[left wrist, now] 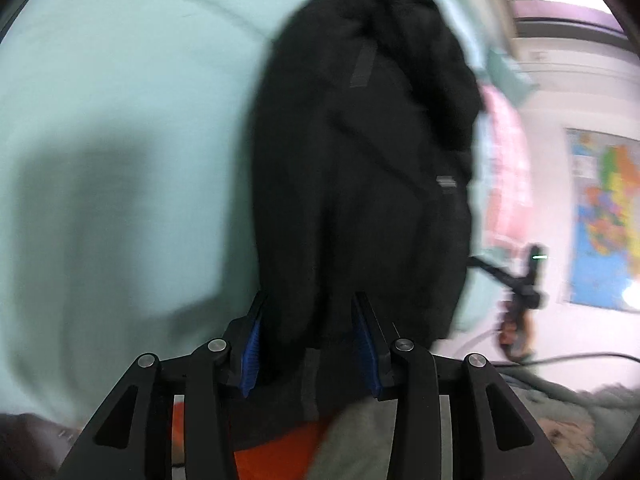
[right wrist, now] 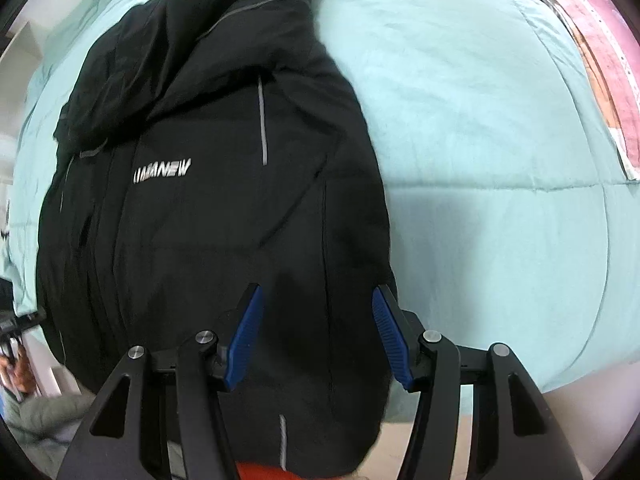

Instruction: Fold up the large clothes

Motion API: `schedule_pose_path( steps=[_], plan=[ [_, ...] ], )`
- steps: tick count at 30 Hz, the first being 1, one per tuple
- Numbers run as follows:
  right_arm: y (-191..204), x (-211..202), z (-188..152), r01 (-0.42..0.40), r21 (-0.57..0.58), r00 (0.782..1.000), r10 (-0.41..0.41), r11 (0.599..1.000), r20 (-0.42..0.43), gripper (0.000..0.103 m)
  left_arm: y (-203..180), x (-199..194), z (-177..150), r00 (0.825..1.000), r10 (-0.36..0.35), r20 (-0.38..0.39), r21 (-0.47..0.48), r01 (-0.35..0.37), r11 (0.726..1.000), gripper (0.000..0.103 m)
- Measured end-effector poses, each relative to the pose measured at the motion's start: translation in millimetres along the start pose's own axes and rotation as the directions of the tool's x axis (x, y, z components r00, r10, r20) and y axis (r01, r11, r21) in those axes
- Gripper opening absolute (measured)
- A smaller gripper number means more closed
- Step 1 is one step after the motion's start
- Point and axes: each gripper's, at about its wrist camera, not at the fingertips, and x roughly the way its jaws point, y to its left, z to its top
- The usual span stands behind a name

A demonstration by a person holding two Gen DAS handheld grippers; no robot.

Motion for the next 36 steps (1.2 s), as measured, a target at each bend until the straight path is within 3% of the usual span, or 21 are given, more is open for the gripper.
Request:
schedule_pose_path(
  steps=[3, 7, 9, 13, 15, 16, 18, 19, 23, 27, 30, 32, 35, 36],
  plan=[
    [-9.3, -3.2, -16.7, 0.01, -0.01, 1.0, -0.01, 1.0, -0.019, 0.06, -11.5, 4.5, 4.4, 0.999, -0.04, 0.012, 0.008, 0.04, 0.999, 0.041],
    [-32.2, 2.6, -44.0, 0.006, 0.037, 0.998, -0.004, 0.999, -0.063, 0.06, -12.7, 28.7, 11.5, 0.993, 0.1, -0.058, 0.026, -0.099, 0.995, 0.041],
    [-44.0, 12.7, -57.8, -0.004, 0.077, 0.996, 0.011, 0.997, -0.087, 0.06, -11.3, 37.6, 13.9, 0.987, 0.135, -0.087, 0.033, -0.133, 0.991, 0.041],
    [-53.3, 31.8, -76.2, -0.102, 0.151, 0.986, 0.12, 0.983, -0.118, 0.06, -15.4, 51.7, 18.7, 0.976, 0.18, -0.12, 0.05, -0.175, 0.983, 0.041],
    [-51.9, 34.7, -82.4, -0.14, 0.156, 0.981, 0.159, 0.978, -0.114, 0.053, -23.9, 56.0, 21.5, 0.974, 0.187, -0.126, 0.067, -0.18, 0.981, 0.041],
    [-49.6, 33.0, -85.1, -0.171, 0.153, 0.976, 0.189, 0.973, -0.107, 0.041, -28.9, 54.7, 22.0, 0.976, 0.176, -0.125, 0.08, -0.167, 0.983, 0.041],
    [-42.8, 23.3, -87.9, -0.221, 0.137, 0.969, 0.233, 0.966, -0.083, 0.039, -35.0, 49.6, 24.1, 0.986, 0.12, -0.116, 0.083, -0.11, 0.99, 0.041],
    [-37.8, 16.9, -88.9, -0.244, 0.12, 0.965, 0.253, 0.962, -0.068, 0.039, -39.9, 45.3, 26.2, 0.993, 0.056, -0.105, 0.072, -0.049, 0.996, 0.041],
    [-19.0, 1.4, -89.0, -0.309, 0.048, 0.949, 0.311, 0.95, -0.044, 0.041, -50.1, 44.3, 31.8, 0.993, -0.079, -0.09, 0.049, 0.084, 0.995, 0.041],
    [-19.8, 21.8, -93.9, -0.279, 0.069, 0.956, 0.284, 0.958, -0.078, 0.045, -48.1, 57.5, 34.6, 0.991, 0.012, -0.137, 0.076, -0.001, 0.997, 0.041],
    [-32.4, 35.7, -100.6, -0.302, 0.12, 0.944, 0.314, 0.946, -0.103, 0.048, -46.2, 70.3, 30.8, 0.979, 0.1, -0.179, 0.107, -0.082, 0.991, 0.041],
    [-30.8, 47.1, -104.2, -0.298, 0.135, 0.942, 0.314, 0.945, -0.12, 0.055, -43.0, 80.2, 27.7, 0.97, 0.142, -0.199, 0.111, -0.122, 0.986, 0.041],
    [-34.2, 50.9, -113.1, -0.302, 0.161, 0.937, 0.323, 0.94, -0.129, 0.05, -47.2, 84.7, 26.7, 0.973, 0.164, -0.164, 0.11, -0.147, 0.983, 0.04],
    [-35.8, 46.4, -114.6, -0.321, 0.167, 0.933, 0.341, 0.932, -0.111, 0.042, -53.1, 83.4, 26.8, 0.977, 0.163, -0.134, 0.12, -0.147, 0.982, 0.029]
  ],
)
